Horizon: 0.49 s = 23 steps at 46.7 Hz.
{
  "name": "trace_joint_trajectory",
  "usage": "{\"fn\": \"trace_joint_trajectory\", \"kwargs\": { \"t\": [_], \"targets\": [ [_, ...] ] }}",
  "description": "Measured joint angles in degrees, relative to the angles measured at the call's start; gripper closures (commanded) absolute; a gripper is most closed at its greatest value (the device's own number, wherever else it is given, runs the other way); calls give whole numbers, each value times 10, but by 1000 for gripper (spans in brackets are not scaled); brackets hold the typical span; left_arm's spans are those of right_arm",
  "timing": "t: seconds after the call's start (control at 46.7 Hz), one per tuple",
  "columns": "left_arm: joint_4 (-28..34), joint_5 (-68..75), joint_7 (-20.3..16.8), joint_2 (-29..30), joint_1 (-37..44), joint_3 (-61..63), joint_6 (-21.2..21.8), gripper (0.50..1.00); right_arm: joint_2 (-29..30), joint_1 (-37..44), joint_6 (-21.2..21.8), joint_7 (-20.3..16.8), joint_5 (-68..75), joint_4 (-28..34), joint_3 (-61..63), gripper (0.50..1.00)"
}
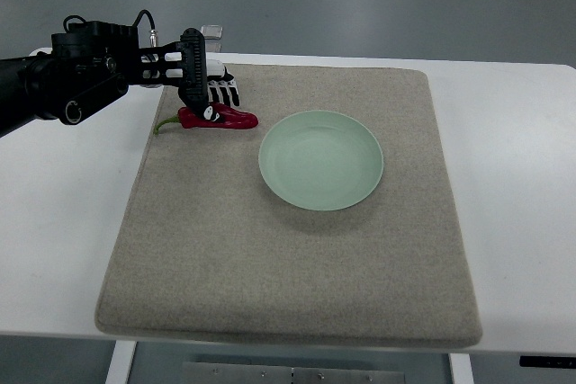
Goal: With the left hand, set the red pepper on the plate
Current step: 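Close the left hand fingers around the red pepper, then lift the pepper with the left hand and carry it over the plate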
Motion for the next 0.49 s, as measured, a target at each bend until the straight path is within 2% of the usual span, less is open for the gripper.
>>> {"fn": "trace_joint_trajectory", "kwargs": {
  "t": [0.086, 0.15, 0.492],
  "targets": [
    [0, 0, 0, 0, 0, 0, 0, 949, 0, 0, 0, 0, 0, 0, 0, 568],
    [1, 0, 0, 0, 0, 0, 0, 1000, 0, 0, 0, 0, 0, 0, 0, 568],
    [3, 0, 0, 0, -6, 0, -7, 1000, 0, 0, 0, 0, 0, 0, 0, 568]
  ]
}}
